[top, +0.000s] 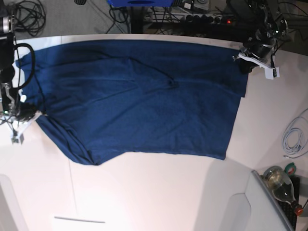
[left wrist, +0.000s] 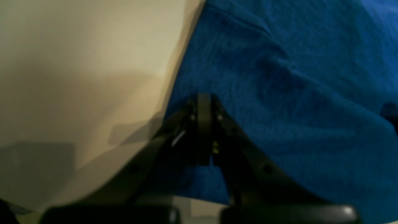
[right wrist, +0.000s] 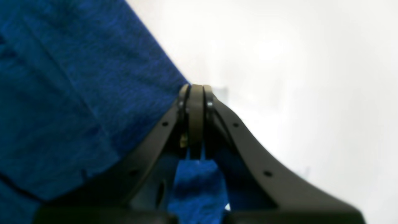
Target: Layout the t-shirt on the table in an organized manner, then fold the t-shirt properly
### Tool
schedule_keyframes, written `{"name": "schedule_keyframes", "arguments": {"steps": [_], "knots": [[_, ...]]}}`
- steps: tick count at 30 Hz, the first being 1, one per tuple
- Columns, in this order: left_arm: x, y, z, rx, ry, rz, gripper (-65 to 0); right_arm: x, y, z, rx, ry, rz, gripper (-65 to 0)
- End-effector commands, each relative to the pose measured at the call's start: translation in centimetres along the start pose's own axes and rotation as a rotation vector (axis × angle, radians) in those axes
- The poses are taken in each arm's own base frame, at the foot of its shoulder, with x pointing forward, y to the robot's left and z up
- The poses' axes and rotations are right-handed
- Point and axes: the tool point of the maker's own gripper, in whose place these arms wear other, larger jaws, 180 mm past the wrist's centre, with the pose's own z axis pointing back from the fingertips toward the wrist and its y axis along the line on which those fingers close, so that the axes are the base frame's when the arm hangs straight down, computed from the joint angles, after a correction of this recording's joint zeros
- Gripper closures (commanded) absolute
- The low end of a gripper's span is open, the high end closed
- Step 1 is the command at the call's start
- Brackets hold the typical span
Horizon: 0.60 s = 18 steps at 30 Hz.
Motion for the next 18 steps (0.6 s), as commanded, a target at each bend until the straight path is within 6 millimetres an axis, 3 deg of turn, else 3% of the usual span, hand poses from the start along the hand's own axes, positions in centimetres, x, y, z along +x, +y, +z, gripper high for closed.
{"name": "schedule_keyframes", "arguments": {"steps": [1,4,9,13,18], "knots": [[-0.1,0.8,0.3,0.029,0.019,-0.015,0.0,2.6,-1.5,0.5,-0.027,-0.056,-0.009,0.0],[0.2,1.0,0.3,0.031,0.015,-0.022,0.0,2.6,-3.3,0.4,-0.058,-0.033,-0.025,0.0],[0.3,0.9,0.4,0.027,0.012,-0.020,0.0,4.0,-3.8,0.6,-0.066,-0.054,-0.040,0.0],[2.9,-0.2,1.5,0.019,-0.054,-0.076,0.0,5.9,-2.3,1.7,-0.038,-0.125,0.002,-1.7],[6.0,-2.7,3.6,-0.001,-0.131,-0.158,0.0,6.7,1.6,2.7,0.029,-0.197,0.047,-14.0]]}}
